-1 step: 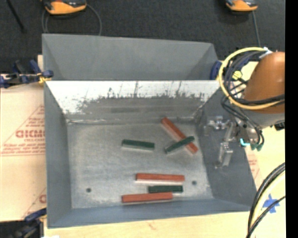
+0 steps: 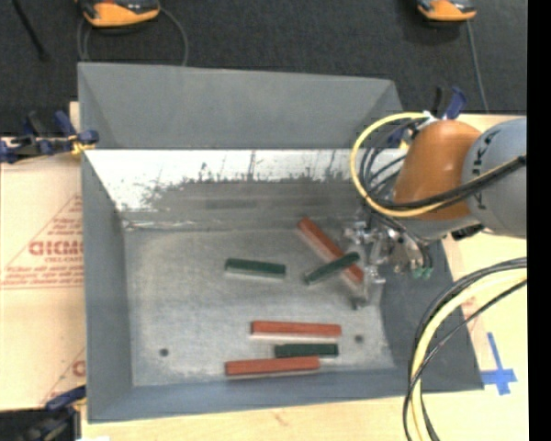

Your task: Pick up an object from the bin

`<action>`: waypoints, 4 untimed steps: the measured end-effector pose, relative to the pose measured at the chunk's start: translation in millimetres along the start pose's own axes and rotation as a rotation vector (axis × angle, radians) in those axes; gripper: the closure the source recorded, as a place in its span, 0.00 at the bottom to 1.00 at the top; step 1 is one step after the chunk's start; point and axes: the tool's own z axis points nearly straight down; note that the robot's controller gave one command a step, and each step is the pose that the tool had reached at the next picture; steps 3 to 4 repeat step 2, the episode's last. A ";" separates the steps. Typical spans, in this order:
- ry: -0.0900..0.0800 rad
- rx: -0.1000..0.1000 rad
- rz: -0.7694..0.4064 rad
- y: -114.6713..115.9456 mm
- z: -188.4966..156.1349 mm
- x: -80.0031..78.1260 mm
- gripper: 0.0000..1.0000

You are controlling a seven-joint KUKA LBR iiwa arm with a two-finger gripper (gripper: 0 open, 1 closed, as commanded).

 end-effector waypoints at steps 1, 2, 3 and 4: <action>-0.004 0.002 -0.004 -1.1 -4.4 -0.7 1.00; -0.010 0.003 -0.039 33.5 -198.8 17.8 1.00; -0.010 0.003 -0.039 33.5 -198.8 17.8 1.00; -0.010 0.003 -0.039 33.5 -198.8 17.8 1.00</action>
Offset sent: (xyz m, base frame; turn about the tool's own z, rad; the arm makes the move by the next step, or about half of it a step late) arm 0.0000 0.0000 0.0000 0.0000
